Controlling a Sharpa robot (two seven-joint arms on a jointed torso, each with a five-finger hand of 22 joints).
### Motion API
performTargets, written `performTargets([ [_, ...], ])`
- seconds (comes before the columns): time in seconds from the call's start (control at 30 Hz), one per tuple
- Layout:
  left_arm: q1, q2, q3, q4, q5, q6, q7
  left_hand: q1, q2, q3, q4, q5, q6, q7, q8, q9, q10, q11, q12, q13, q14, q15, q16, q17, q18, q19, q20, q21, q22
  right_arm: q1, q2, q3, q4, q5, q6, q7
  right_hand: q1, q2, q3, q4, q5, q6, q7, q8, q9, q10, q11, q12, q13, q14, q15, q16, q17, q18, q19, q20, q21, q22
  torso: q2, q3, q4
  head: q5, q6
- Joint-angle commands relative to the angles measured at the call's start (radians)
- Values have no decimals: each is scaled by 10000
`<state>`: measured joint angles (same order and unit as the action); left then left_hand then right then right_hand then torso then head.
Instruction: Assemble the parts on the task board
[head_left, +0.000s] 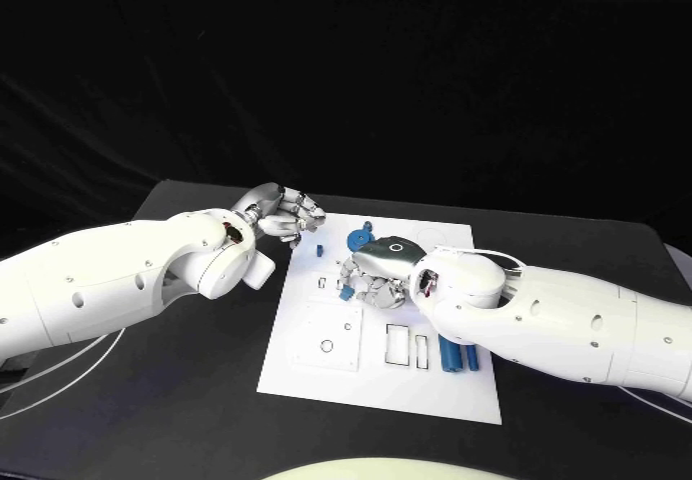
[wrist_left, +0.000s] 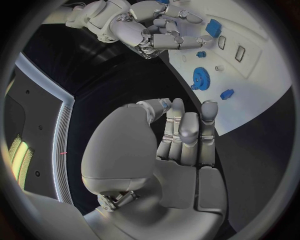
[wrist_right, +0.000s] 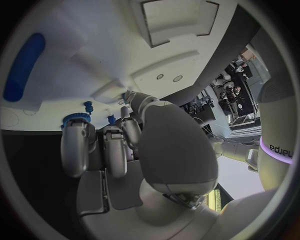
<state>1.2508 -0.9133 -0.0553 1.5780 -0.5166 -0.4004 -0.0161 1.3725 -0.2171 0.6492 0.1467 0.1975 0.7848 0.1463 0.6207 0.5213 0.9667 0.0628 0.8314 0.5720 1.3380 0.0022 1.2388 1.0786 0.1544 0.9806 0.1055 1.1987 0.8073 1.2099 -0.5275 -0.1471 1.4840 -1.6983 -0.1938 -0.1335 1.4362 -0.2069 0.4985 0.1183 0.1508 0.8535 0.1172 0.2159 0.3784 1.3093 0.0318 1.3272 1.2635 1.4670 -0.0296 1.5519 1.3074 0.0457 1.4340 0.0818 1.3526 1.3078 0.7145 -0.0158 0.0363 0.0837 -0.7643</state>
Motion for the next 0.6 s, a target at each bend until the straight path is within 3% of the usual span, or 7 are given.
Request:
performTargets([
  [0.03,2,28,12,31,239,-125,254,98,12,3,-56,17,50,-7,-29,-14,-71,29,-65,-19,-59,-3,-45,-14,59,-79,12,-66,-5,-44,111,-4,-64,-404,331,-160,47,-75,127,-37,-60,-100,-22,-93,-30,5,-114,-41,-18,927,-102,22,2145,108,15,-100,-74,1193,-6,15,-3,1,-30],
  [0.6,5,48,16,35,266,-65,179,92,9,7,-61,13,47,-3,-33,-17,-73,32,-77,-36,-55,-2,-46,-11,55,-64,12,-63,8,-85,426,-7,-316,-460,502,-193,-25,-102,289,-165,-177,-247,-105,-256,-82,-21,-182,-68,-38,926,-166,18,2140,116,-10,-166,-127,1182,1,15,-5,30,-115],
])
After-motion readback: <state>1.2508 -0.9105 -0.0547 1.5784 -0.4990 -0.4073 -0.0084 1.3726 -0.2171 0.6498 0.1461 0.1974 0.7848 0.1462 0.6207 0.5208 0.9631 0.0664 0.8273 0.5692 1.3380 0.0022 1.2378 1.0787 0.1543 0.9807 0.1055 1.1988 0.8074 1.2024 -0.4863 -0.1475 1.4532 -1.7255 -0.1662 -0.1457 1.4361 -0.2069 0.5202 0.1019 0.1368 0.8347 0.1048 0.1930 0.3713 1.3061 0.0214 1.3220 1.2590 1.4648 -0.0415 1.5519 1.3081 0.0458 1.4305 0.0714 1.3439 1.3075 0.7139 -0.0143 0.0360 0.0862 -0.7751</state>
